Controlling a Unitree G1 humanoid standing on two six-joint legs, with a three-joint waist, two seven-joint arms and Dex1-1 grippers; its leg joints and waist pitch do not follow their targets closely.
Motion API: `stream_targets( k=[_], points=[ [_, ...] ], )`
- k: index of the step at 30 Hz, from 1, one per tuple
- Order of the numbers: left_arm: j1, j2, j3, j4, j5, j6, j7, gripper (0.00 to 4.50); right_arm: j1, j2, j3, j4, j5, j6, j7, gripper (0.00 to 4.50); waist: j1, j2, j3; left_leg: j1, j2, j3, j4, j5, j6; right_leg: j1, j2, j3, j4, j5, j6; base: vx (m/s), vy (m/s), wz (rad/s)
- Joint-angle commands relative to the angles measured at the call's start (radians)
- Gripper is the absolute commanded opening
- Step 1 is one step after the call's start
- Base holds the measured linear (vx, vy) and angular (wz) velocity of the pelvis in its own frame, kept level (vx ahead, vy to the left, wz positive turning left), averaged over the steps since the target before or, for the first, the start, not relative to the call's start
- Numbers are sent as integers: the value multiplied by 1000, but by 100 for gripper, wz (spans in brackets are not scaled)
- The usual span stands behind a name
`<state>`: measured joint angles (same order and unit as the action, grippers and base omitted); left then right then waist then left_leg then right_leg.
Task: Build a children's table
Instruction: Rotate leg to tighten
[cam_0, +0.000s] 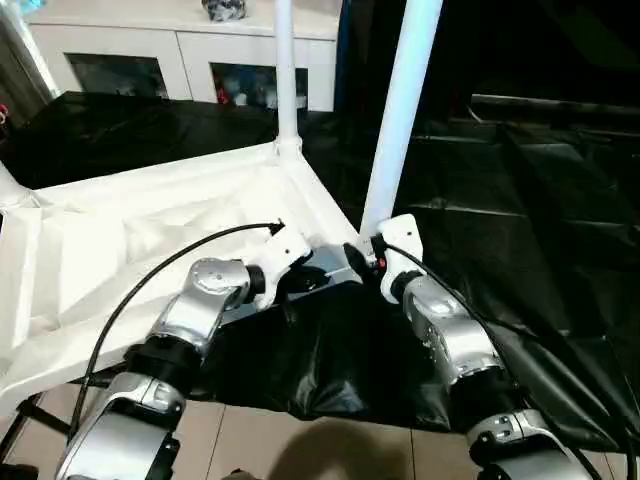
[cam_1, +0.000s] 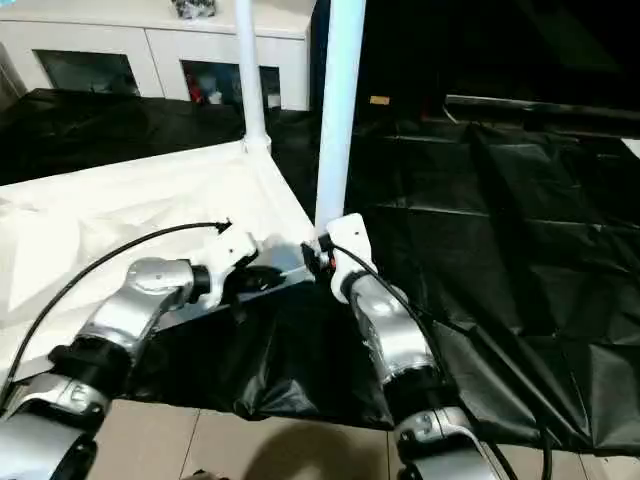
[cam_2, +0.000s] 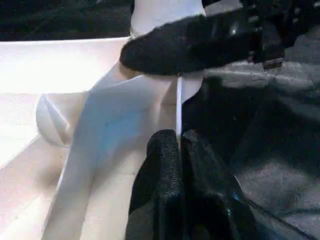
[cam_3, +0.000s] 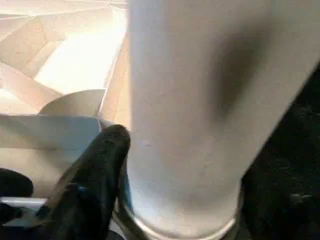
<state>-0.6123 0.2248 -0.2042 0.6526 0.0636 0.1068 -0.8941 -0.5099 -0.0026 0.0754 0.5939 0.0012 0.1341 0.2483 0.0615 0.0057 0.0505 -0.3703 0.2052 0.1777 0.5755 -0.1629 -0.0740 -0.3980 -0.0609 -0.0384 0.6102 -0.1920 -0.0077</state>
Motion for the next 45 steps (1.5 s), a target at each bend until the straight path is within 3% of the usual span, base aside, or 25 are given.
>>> stream_targets(
  k=[1, 3, 4, 8, 10, 18, 26, 33, 37, 39, 42, 45],
  points=[
    [-14, -60, -3, -43, -48, -16, 2, 0, 1, 41, 34, 21, 13, 12, 48, 356, -3, 0, -64, 14, 17, -3, -62, -217, -2, 46, -64, 39, -71, -134, -194, 0, 0, 0],
    [-5, -53, -9, -51, -54, -22, -29, 0, 1, 35, 36, 12, 19, 13, 64, 370, -3, 0, -63, 15, 17, -3, -63, -225, -1, 45, -65, 39, -74, -151, -193, 0, 0, 0],
    [2, -43, -17, -58, -60, -24, -57, 0, 1, 24, 43, 5, 16, 9, 78, 370, -3, 8, -63, 15, 18, -4, -63, -233, -5, 44, -65, 39, -73, -158, -192, 0, 0, 0],
    [30, 18, -39, -92, -77, -27, -175, 0, 42, -57, 88, -78, 34, 8, 249, 370, -3, -2, -65, 11, 18, -2, -59, -208, 14, 50, -63, 40, -67, -94, -206, 0, 0, 0],
    [38, 59, -45, -97, -78, -44, -239, 0, 75, -122, 125, -139, 55, 2, 392, 370, 0, 2, -62, 12, 18, -2, -60, -223, 19, 49, -63, 38, -71, -121, -206, 0, 0, 0],
    [53, 134, -51, -108, -97, -69, -377, 0, 118, -245, 164, -258, 111, 20, 638, 370, -1, 2, -61, 14, 22, -2, -61, -244, 23, 48, -60, 38, -72, -148, -213, 0, 0, 0],
    [44, 185, -61, -98, -100, -85, -460, 0, 131, -330, 200, -323, 142, 40, 797, 295, 9, 0, -62, 14, 23, -1, -58, -227, 25, 46, -63, 37, -69, -141, -225, 0, 0, 0],
    [51, 190, -58, -98, -109, -89, -473, 0, 136, -339, 222, -340, 127, 46, 819, 269, 16, -1, -63, 15, 23, 0, -58, -222, 20, 45, -62, 37, -69, -154, -216, 0, 0, 0],
    [42, 154, -33, -78, -87, -81, -353, 0, 151, -308, 218, -331, 108, 52, 747, 267, 21, -6, -63, 14, 24, 0, -57, -209, 22, 45, -63, 37, -66, -131, -221, 0, 0, 0],
    [35, 146, -29, -69, -79, -78, -324, 0, 149, -298, 212, -319, 101, 53, 723, 267, 21, -8, -61, 15, 22, -1, -59, -226, 16, 43, -65, 37, -71, -183, -208, 0, 0, 0],
    [29, 107, -18, -68, -75, -42, -245, 0, 128, -211, 168, -225, 57, 49, 522, 266, 16, -7, -57, 17, 22, -3, -63, -262, -10, 36, -69, 38, -79, -284, -183, 0, 0, 0],
    [34, 79, -23, -81, -61, -19, -194, 0, 110, -139, 136, -165, 42, 59, 382, 266, 5, -7, -57, 16, 21, -8, -68, -283, -28, 37, -68, 37, -82, -321, -165, 0, 0, 0]
  ],
)
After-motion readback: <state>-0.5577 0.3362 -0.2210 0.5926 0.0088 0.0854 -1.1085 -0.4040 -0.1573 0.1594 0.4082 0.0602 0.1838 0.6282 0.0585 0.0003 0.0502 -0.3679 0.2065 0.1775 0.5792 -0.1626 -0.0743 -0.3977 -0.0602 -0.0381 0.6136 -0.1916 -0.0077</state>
